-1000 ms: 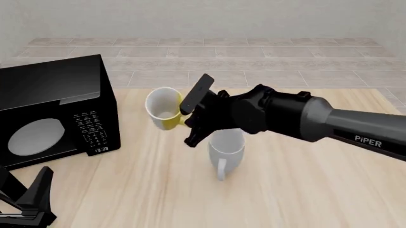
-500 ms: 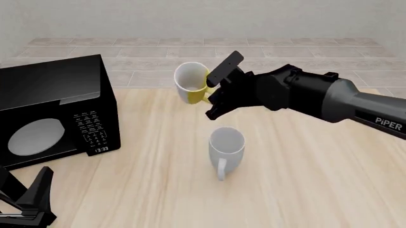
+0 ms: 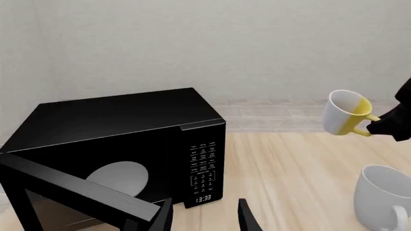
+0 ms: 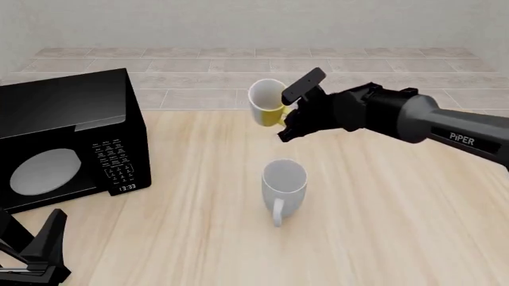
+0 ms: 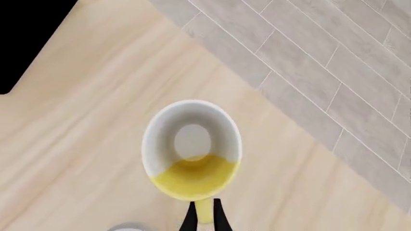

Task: Put the yellow and white mug to the front of the white mug.

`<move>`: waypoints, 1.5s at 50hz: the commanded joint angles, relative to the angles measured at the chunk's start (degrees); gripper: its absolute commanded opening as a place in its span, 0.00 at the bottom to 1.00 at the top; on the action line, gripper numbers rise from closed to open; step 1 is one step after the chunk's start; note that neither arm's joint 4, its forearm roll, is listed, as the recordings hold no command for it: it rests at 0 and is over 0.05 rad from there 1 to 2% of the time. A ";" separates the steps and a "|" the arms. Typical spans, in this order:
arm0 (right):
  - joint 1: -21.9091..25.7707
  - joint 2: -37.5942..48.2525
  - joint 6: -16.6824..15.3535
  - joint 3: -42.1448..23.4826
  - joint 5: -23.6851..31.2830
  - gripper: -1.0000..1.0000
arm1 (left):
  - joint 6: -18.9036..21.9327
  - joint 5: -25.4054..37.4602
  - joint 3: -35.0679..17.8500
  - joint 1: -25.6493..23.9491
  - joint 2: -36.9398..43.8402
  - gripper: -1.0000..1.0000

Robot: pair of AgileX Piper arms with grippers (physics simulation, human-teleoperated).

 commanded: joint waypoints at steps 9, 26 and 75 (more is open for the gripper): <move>-5.30 5.13 0.86 -1.69 -1.67 0.00 | 0.00 0.00 0.00 0.00 0.00 1.00; -7.27 10.80 2.16 -2.50 -3.27 0.00 | 0.00 0.00 0.00 0.00 0.00 1.00; -8.37 18.25 5.72 -1.71 -5.72 0.00 | 0.00 0.00 0.00 0.00 0.00 1.00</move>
